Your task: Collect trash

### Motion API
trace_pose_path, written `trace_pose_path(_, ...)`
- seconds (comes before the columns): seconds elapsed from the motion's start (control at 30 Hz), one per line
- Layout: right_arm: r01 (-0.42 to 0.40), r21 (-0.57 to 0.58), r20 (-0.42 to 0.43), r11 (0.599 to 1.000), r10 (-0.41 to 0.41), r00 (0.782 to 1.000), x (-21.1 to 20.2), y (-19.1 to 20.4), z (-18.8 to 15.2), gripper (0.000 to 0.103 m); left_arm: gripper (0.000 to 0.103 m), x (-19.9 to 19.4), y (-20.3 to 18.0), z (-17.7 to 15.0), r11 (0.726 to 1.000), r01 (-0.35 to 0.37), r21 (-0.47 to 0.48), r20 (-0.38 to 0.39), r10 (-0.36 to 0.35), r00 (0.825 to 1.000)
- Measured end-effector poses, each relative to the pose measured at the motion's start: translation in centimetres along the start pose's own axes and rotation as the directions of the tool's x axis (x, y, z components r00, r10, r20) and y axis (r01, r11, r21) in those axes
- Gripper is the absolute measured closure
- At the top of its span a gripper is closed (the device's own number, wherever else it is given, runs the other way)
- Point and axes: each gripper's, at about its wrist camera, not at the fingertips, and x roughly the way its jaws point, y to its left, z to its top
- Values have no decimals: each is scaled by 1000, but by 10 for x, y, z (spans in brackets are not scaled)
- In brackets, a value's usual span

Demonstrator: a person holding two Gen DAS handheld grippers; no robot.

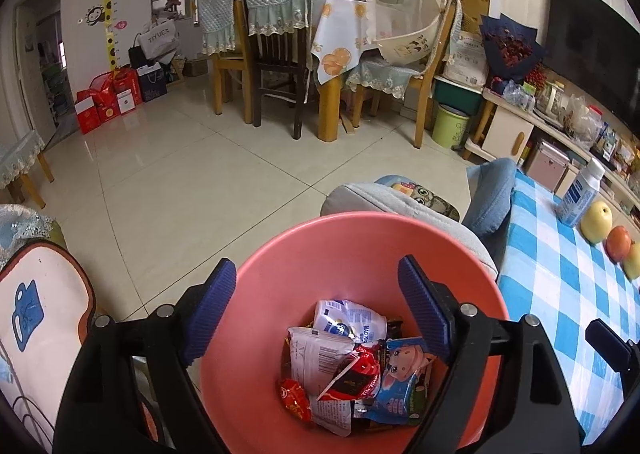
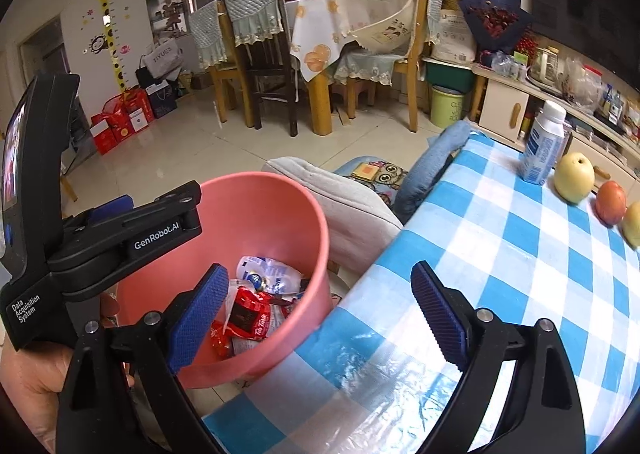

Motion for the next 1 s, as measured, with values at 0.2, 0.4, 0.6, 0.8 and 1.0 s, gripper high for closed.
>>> trace_pose_path(0.2, -4, 26, -8, 1000, 4, 1000, -2, -11, -5, 9, 12, 0, -12, 0, 999, -6, 38, -3, 6, 1000)
trace_pose_path(0.4, -3, 52, -13, 999, 4, 1000, -7, -23, -10, 8, 10, 0, -22, -2, 998, -8, 68, -9, 8, 1000)
trace_pose_path(0.6, 2, 65, -11, 998, -1, 1000, -10, -37, -15, 8, 10, -1, -33, -2, 996, 0, 86, -8, 1, 1000)
trace_pose_path(0.8, 33, 72, 20, 997, -34, 999, -20, -53, -20, 5, 10, -4, -51, -4, 993, 20, 117, -5, -20, 1000)
trace_pose_path(1.0, 57, 57, 22, 997, -59, 998, -26, -69, -28, 5, 10, -9, -71, -7, 986, 34, 165, 4, -36, 999)
